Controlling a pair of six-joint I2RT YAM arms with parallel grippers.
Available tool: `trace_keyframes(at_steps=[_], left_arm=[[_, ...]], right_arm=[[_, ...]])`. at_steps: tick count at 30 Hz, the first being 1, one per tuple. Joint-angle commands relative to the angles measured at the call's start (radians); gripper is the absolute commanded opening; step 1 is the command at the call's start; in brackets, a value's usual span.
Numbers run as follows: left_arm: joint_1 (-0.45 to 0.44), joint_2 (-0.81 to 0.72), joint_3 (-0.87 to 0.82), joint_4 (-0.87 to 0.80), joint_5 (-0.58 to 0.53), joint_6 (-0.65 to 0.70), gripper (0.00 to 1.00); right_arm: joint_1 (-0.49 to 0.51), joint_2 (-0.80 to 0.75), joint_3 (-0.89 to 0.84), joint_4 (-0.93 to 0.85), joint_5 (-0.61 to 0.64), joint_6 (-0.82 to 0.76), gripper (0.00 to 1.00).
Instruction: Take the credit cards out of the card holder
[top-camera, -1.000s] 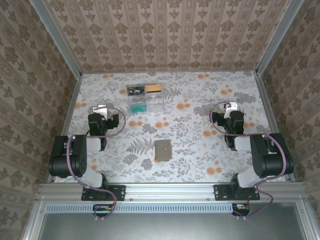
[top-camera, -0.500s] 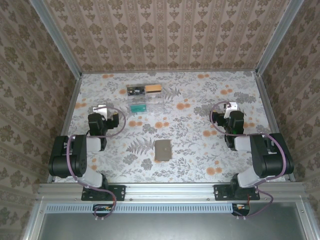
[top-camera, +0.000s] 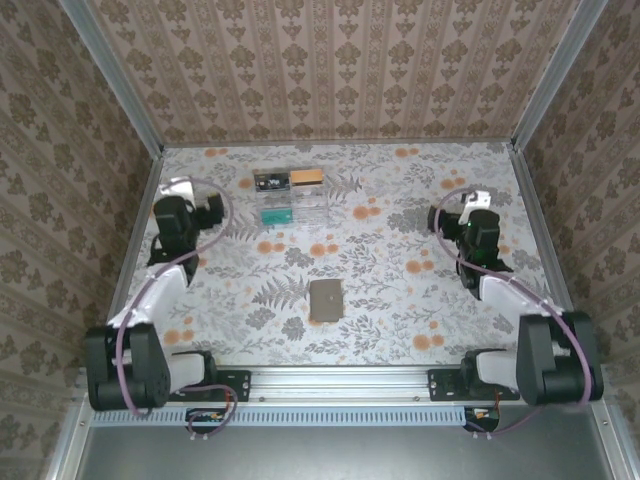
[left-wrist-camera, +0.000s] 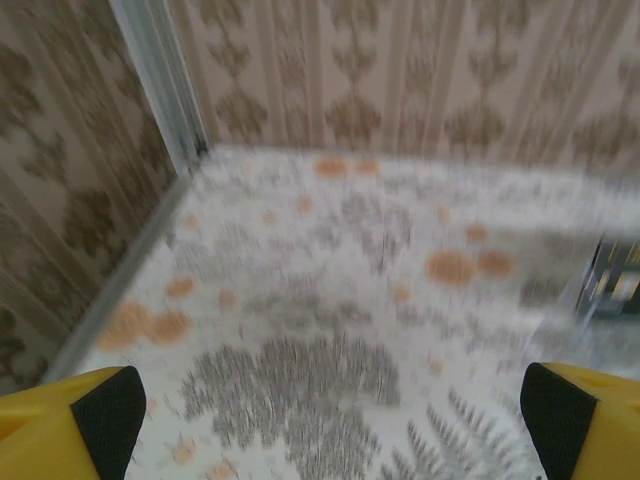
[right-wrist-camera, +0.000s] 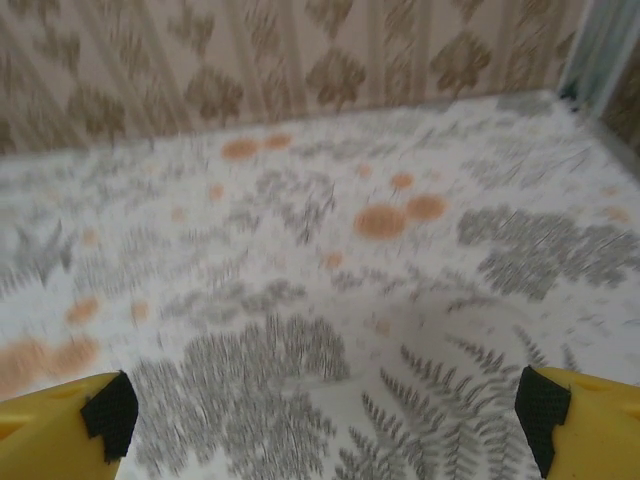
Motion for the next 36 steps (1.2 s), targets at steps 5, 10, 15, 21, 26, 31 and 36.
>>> trace_keyframes(at_steps=[5,10,15,21,26,31,36], left_arm=[[0.018,-0.137,0.177,-0.556,0.026,-0.323,1.00],[-0.027,-0.210,0.106,-0.605,0.188,-0.461,0.99],[-0.190,-0.238,0.057,-0.696,0.172,-0.534,0.96],[-0.397,-0.241,-0.011,-0.757,0.112,-0.635,1.00],[-0.515,-0.254,-0.064,-0.784,0.044,-0.724,1.00],[-0.567,-0.299,-0.101,-0.854,-0.004,-0.755,1.00],[-0.569,-0.352,-0.143,-0.865,0.024,-0.763,1.00]], right_arm=[[-0.015,-0.123,0.232,-0.555,0.042,0.317,1.00],[0.001,-0.128,0.295,-0.683,-0.074,0.336,1.00],[0.137,-0.161,0.320,-0.801,-0.041,0.318,1.00],[0.460,-0.144,0.336,-0.949,0.099,0.354,1.00],[0.794,-0.071,0.340,-0.978,0.241,0.446,1.00],[0.985,0.110,0.410,-1.017,0.259,0.499,0.91],[1.086,0.323,0.536,-1.063,0.229,0.502,0.71]])
